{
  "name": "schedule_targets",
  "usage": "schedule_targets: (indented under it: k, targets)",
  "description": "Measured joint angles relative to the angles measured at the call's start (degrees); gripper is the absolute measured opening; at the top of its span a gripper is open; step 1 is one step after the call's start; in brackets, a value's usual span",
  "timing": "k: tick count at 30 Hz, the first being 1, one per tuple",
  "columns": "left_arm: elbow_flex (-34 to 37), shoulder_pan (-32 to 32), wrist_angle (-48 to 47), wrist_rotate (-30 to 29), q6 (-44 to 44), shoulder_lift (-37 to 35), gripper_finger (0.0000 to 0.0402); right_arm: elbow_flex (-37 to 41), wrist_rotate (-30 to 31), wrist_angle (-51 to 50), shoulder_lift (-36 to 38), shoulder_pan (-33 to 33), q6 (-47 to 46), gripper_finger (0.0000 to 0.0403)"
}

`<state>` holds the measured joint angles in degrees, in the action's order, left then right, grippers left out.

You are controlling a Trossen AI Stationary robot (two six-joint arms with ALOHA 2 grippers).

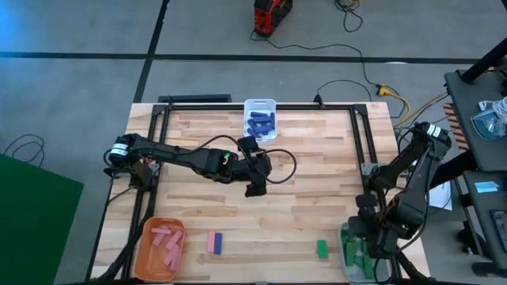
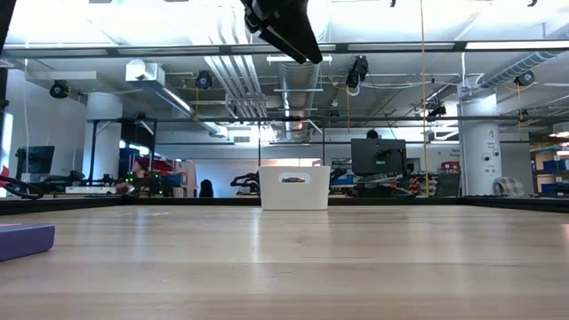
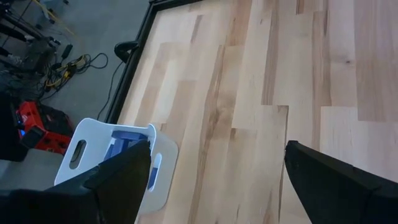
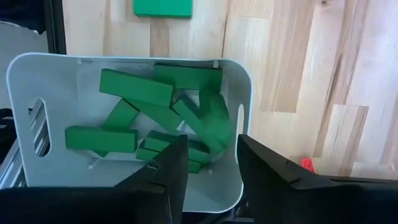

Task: Sort blocks
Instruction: Put the pink block into the orange bin

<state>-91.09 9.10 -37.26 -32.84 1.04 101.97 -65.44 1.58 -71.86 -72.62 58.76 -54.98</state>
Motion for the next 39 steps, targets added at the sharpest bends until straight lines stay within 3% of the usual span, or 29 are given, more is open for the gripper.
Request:
schedule_targets:
  k: [5, 14, 22, 27, 33, 39]
  targets:
    - [0.00, 0.00, -0.01, 0.04, 0.00, -0.02, 0.0341, -0.87, 0.00, -0.01, 0.00, 0.00, -0.09, 0.0121]
    - [0.00, 0.00, -0.01, 0.14, -0.02, -0.02, 0.0341, -4.54, 0.41, -0.06, 0.02, -1.99, 0.03, 0.0064]
    - [0.00, 0.00, -3.38, 4.14, 5.82, -1.27, 0.0341, -8.75, 8.18, -0.27, 0.09, -12.15, 0.82, 0.0013]
    - [0.02, 0.28, -15.15, 6.07, 16.75, -3.88, 0.0341, -10.22, 15.91, 1.11, 1.14, -18.64, 5.98, 0.0012]
    - [0.02, 0.48, -29.81, 16.22, 32.83, -7.46, 0.0341, -9.50, 29.23, 5.30, 4.73, -21.31, 9.62, 0.0013]
    - [0.04, 1.62, -34.37, 32.67, 50.79, -8.20, 0.0341, -9.50, 31.38, 8.45, 6.34, -28.35, 7.05, 0.0013]
